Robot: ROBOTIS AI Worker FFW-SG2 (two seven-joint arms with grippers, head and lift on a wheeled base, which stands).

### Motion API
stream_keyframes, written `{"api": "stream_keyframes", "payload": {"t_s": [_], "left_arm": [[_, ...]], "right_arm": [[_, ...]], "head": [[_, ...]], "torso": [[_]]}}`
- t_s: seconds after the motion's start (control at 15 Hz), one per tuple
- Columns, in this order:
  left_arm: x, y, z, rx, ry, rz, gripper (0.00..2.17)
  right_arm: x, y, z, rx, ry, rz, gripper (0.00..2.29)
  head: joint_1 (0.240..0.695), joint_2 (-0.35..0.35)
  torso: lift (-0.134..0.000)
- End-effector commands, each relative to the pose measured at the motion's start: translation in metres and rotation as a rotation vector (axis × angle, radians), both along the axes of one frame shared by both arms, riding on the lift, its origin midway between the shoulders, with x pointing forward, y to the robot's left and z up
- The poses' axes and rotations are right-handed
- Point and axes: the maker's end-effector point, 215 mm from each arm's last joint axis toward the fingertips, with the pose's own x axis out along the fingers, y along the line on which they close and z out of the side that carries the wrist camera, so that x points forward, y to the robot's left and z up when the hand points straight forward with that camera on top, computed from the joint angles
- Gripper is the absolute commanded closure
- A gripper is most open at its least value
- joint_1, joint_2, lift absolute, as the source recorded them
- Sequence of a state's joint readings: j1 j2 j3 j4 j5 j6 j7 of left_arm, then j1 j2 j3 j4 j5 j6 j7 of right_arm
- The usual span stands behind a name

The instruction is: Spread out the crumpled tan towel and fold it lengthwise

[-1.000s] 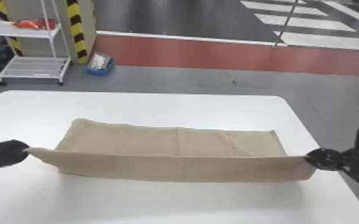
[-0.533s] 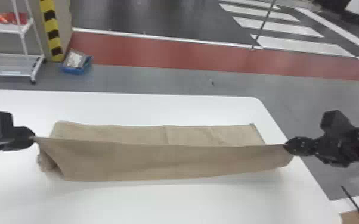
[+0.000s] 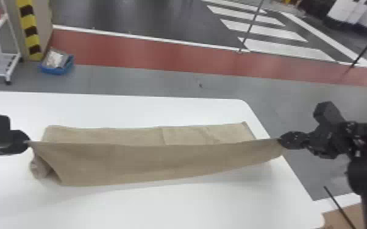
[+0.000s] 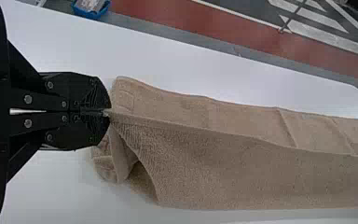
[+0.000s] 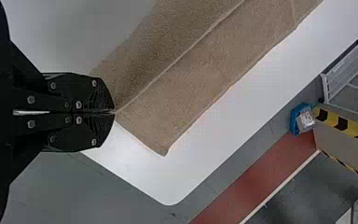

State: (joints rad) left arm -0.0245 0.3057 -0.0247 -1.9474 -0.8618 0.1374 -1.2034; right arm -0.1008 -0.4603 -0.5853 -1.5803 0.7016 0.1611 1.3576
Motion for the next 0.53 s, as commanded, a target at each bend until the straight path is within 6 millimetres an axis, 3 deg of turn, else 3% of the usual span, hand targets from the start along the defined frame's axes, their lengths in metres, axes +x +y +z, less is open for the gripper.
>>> {"api": "stream_keyframes", "payload": {"t_s": [0.0,0.47], "left_arm": [[0.012,-0.005,0.005,0.004,-0.007,-0.008,2.09],[0.033,-0.022,-0.005,0.017,0.017,-0.019,2.09]], "right_arm": [[0.011,0.005,-0.006,0.006,0.028,0.003,2.08],[0.047,0.008,-0.011,0.088,0.073,-0.08,2.08]], "head": [[0.695,-0.35],[0.695,-0.35]], "torso": [[-0.124],[-0.124]]}}
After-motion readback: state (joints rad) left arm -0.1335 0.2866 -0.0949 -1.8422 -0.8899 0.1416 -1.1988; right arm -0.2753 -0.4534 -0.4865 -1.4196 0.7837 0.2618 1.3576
